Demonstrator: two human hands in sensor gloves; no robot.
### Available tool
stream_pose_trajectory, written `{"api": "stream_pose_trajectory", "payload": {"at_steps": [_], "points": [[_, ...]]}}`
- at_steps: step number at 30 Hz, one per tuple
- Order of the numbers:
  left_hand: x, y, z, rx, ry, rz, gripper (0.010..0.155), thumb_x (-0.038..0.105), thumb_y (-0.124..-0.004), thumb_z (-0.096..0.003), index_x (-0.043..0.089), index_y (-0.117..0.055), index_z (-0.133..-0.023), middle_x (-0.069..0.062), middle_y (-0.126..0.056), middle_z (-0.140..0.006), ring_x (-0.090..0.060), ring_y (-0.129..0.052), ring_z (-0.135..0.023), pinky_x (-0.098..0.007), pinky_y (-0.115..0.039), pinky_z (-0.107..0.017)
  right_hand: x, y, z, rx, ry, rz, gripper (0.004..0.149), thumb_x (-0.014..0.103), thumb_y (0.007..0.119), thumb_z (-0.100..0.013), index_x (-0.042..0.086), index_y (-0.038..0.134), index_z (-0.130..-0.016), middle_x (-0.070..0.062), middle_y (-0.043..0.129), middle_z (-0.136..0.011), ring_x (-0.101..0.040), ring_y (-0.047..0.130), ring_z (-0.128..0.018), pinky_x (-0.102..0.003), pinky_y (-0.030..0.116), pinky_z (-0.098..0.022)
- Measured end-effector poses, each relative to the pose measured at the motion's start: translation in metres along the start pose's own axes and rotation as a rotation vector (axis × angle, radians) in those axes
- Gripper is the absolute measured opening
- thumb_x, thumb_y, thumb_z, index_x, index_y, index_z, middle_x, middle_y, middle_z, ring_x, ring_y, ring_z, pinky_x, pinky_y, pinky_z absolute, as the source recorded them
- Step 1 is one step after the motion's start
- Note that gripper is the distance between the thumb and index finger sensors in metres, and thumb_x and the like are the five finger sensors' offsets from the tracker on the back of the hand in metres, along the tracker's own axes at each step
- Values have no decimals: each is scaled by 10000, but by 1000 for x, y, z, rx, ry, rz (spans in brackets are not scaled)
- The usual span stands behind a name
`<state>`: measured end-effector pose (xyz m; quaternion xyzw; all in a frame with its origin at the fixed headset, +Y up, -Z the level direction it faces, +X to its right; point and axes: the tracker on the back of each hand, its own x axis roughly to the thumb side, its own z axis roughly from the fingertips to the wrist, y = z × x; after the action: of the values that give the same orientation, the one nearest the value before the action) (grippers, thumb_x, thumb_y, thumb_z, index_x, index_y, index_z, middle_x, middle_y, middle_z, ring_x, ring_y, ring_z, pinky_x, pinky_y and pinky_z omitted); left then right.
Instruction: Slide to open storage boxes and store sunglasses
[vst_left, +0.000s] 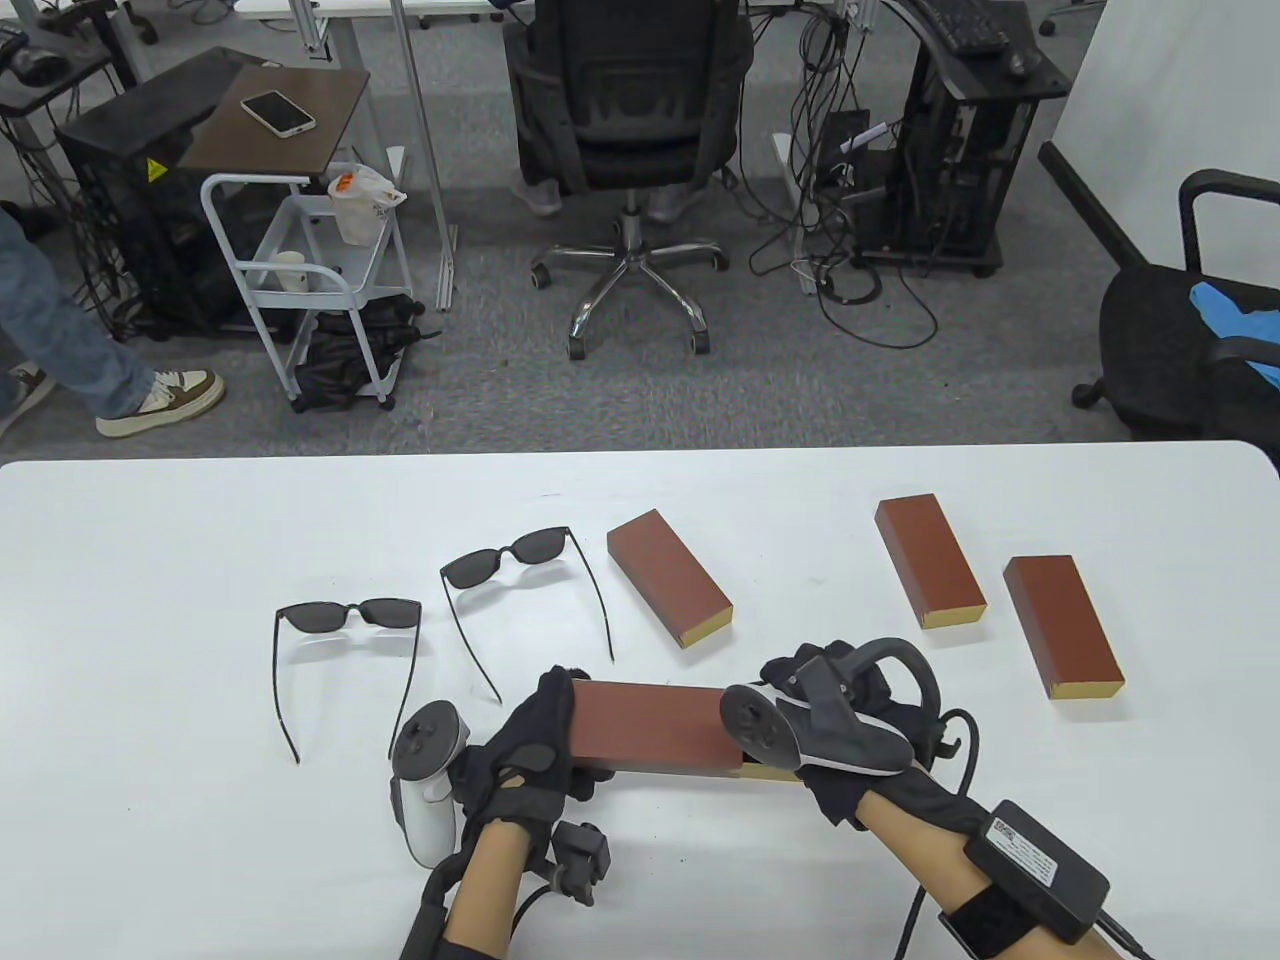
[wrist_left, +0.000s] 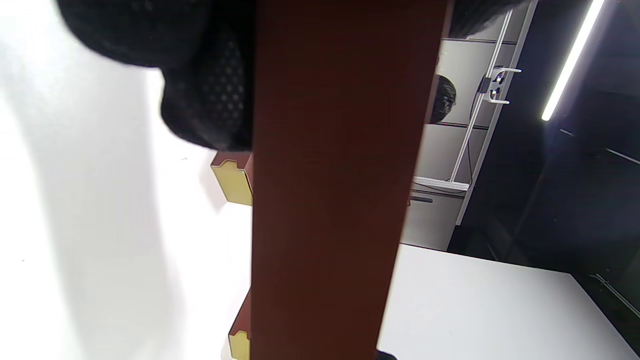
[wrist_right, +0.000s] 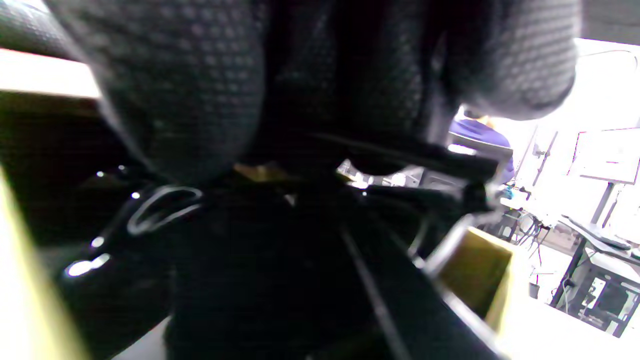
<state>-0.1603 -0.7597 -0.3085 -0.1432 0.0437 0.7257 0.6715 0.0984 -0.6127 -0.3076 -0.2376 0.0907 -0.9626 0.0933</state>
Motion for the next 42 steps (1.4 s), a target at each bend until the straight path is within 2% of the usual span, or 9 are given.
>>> {"api": "stream_pose_trajectory", "payload": {"at_steps": [8,12,14,18,22,28,36,38,42], "points": [[-1,2,0,24,-2,-17,753,640,-545,-518,138,-556,-1079,-92,-918,-745,-236,-988,-461,-407,-831,-304,-6,4,2,9,23,-83,425,417,947,-230,311,930,-641,-28,1023,-628,-264,1042,-489,-441,880,-374],[-2,4,0,22,-2,7,753,633,-511,-514,156,-505,-1096,-85,-890,-784,-235,-975,-506,-411,-827,-337,-32,-2,7,-96,119,-246,453,436,897,-282,307,877,-715,-42,965,-744,-296,991,-615,-461,847,-438],[-1,5,0,23,-3,11,756,630,-486,-511,160,-482,-1103,-80,-876,-800,-232,-969,-524,-410,-824,-351,-51,1,9,-136,201,-340,502,491,859,-294,308,836,-760,-53,913,-808,-310,945,-679,-468,825,-474],[-1,7,1,28,-7,15,757,630,-475,-509,167,-467,-1108,-76,-868,-810,-229,-963,-536,-410,-821,-361,-86,32,16,-143,402,-641,617,587,801,-289,286,767,-826,-105,835,-882,-371,889,-733,-486,814,-478],[-1,7,1,17,-19,28,756,632,-468,-508,177,-455,-1112,-71,-859,-821,-224,-959,-550,-409,-819,-373,-100,78,27,-49,543,-1072,680,624,768,-307,261,702,-878,-166,762,-927,-431,892,-705,-499,828,-432],[-2,5,0,16,-32,32,757,629,-463,-505,181,-448,-1114,-71,-854,-824,-228,-954,-551,-411,-814,-373,-92,121,39,-94,562,-1567,598,555,784,-354,264,712,-871,-179,761,-909,-379,950,-627,-451,861,-378],[-7,3,-3,11,-30,-10,755,625,-476,-502,181,-465,-1112,-76,-861,-815,-242,-951,-539,-422,-808,-367,-91,138,51,-167,621,-1456,487,459,861,-341,279,804,-790,-132,870,-819,-295,1007,-546,-391,901,-364],[-8,2,-4,8,-28,-6,754,622,-482,-502,177,-470,-1111,-82,-862,-812,-249,-950,-536,-427,-805,-365,-91,139,54,-186,636,-1483,482,423,883,-334,263,814,-784,-143,889,-798,-315,1013,-521,-403,905,-349],[-8,1,-4,4,-27,-7,756,622,-485,-503,175,-469,-1112,-85,-864,-813,-255,-949,-530,-422,-804,-349,-92,134,57,-227,640,-1386,455,412,898,-322,271,845,-752,-129,933,-765,-315,1048,-483,-395,935,-314]]}}
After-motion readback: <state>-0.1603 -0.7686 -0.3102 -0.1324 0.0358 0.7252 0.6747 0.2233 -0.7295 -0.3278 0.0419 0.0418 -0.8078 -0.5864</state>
